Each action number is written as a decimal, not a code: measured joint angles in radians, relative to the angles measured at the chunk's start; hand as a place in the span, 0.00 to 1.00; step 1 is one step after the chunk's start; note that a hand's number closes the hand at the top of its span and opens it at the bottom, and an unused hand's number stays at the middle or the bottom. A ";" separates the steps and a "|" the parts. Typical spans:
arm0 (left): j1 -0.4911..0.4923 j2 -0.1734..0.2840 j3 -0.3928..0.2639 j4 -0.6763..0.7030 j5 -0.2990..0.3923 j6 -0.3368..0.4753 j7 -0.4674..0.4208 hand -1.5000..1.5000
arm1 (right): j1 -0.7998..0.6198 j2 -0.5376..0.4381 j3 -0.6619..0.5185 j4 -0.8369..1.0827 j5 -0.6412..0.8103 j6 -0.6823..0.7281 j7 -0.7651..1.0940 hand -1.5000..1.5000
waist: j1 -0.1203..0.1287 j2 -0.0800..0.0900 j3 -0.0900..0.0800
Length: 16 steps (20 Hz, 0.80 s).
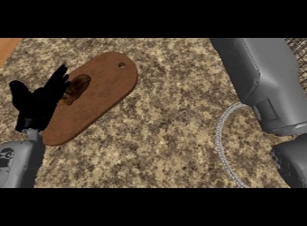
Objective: Pick the squash from the placemat and place it in the basket
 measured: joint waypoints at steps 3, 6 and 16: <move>0.000 0.002 0.005 0.007 0.002 0.000 -0.001 0.50 | -0.040 -0.052 -0.022 0.044 0.026 -0.006 0.003 1.00 | -0.004 0.002 0.000; -0.015 0.006 0.011 0.012 0.001 0.005 0.001 0.50 | -0.062 -0.095 -0.037 0.087 0.057 -0.009 0.013 1.00 | -0.007 0.004 0.000; 0.006 0.006 0.017 0.018 0.001 0.002 -0.019 0.50 | -0.062 -0.240 -0.063 0.187 0.152 0.010 0.057 1.00 | -0.020 0.000 0.001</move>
